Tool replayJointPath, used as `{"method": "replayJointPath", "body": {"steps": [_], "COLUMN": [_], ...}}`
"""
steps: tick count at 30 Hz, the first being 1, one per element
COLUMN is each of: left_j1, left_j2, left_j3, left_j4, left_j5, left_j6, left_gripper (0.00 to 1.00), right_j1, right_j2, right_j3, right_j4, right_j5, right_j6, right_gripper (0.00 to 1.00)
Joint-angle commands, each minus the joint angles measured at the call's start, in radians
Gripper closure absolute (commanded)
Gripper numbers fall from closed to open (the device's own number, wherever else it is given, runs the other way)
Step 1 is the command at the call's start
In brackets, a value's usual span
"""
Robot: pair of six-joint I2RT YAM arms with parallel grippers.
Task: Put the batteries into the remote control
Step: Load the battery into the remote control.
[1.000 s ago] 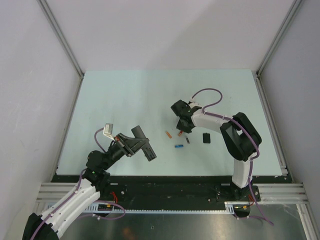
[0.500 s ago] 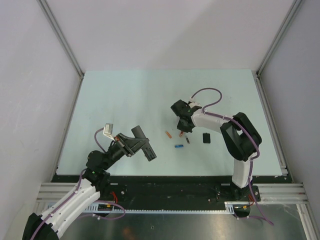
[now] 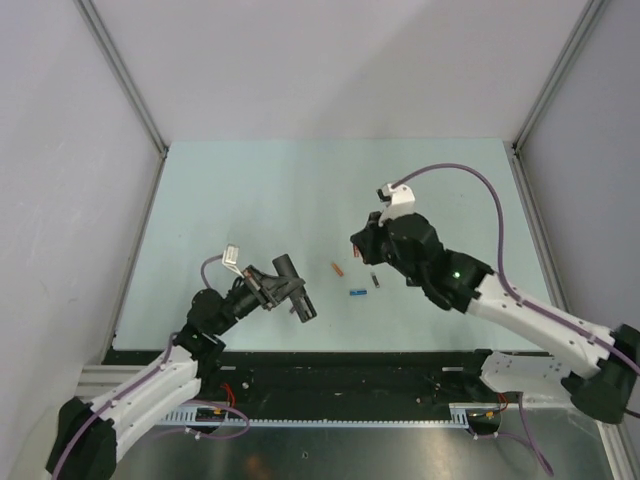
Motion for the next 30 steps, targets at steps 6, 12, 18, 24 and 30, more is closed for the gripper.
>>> {"method": "replayJointPath", "body": {"steps": [6,12,18,24,30], "left_j1": [-0.015,-0.045,-0.051,-0.053,-0.059], "left_j2": [0.298,0.465,0.548,0.622,0.669], "left_j3": [0.157,0.249,0.261,0.231,0.203], "left_j4": [0.156,0.265,0.371,0.524,0.639], "left_j5": [0.019,0.031,0.025,0.033,0.039], "left_j6": [-0.015,-0.032,-0.057,-0.138,-0.216], "left_gripper": [1.00,1.00,1.00,1.00,1.00], "right_j1": [0.102,0.248,0.365,0.397,0.405], "right_j2": [-0.227,-0.213,-0.174,-0.106,-0.062], "right_j3": [-0.069,-0.069,-0.087,-0.098,-0.115], "right_j4": [-0.048,-0.056,0.042,0.125,0.192], "right_j5": [0.020,0.112,0.181,0.247,0.310], "right_j6": [-0.184,-0.120,-0.087,-0.095,-0.123], "right_gripper": [1.00,1.00,1.00,1.00,1.00]}}
